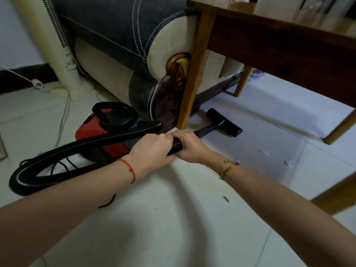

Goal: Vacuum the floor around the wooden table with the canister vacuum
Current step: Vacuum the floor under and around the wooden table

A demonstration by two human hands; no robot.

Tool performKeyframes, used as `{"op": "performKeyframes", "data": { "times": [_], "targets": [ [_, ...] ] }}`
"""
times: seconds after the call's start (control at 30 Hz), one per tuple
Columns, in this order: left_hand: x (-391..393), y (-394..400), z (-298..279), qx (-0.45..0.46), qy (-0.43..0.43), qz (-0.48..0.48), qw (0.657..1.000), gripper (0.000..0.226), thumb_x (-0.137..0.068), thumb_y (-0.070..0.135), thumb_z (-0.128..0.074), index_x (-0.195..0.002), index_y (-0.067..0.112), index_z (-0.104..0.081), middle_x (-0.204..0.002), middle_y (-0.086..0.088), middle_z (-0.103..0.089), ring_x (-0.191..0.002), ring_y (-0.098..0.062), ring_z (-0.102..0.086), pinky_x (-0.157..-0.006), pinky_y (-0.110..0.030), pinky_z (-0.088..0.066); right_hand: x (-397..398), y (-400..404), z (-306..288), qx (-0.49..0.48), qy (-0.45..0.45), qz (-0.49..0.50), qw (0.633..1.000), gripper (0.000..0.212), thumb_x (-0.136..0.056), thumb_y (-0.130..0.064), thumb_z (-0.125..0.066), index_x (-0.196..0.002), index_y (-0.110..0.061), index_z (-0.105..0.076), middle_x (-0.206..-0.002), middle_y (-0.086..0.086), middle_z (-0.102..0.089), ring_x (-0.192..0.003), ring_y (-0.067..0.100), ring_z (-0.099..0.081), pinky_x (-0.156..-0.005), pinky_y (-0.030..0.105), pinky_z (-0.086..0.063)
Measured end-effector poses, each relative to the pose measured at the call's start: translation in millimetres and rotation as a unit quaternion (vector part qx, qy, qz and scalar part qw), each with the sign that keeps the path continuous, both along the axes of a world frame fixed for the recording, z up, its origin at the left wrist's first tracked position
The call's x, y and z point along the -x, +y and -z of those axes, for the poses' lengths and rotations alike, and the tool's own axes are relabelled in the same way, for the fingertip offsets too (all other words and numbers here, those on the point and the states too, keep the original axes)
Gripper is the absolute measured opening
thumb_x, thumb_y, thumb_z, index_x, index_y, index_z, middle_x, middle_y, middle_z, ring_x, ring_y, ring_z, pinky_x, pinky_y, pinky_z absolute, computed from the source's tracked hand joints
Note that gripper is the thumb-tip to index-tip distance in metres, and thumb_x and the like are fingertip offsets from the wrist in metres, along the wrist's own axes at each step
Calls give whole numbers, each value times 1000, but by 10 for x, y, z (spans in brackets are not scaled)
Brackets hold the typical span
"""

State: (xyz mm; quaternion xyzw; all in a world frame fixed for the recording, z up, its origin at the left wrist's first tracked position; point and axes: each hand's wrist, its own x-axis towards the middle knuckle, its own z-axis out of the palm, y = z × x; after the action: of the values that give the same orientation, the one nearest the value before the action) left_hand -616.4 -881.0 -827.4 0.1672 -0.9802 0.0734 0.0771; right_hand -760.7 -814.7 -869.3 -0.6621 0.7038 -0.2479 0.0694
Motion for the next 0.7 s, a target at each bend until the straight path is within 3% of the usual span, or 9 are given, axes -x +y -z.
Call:
{"op": "performKeyframes", "data": {
  "times": [0.17, 0.37, 0.7],
  "targets": [
    [-449, 66, -117, -5, -8, 34, 999, 33, -90, 39, -49, -111, 14, -52, -98, -3, -65, -81, -22, -66, -65, -30, -44, -466, 170, -123, -11, 4, 17, 1000, 21, -71, -8, -66, -91, -11, -64, -84, 3, -63, -81, 18, -56, -74, 33, -45],
    [-771, 144, -146, -17, -3, 61, 998, 31, -88, 42, -49, -105, 16, -52, -91, -1, -65, -75, -21, -66, -59, -31, -45, -809, 380, -222, -16, 7, 26, 1000, 25, -71, -4, -64, -96, -7, -63, -88, 6, -65, -86, 21, -56, -77, 29, -41],
    [-477, 367, -147, -16, -6, 64, 998, 29, -90, 41, -49, -106, 18, -50, -90, 0, -65, -76, -20, -65, -57, -28, -38, -503, 604, -154, 5, -5, 34, 999, 19, -72, -8, -67, -91, -10, -62, -85, 6, -64, -83, 24, -57, -77, 36, -46]
  ]
}}
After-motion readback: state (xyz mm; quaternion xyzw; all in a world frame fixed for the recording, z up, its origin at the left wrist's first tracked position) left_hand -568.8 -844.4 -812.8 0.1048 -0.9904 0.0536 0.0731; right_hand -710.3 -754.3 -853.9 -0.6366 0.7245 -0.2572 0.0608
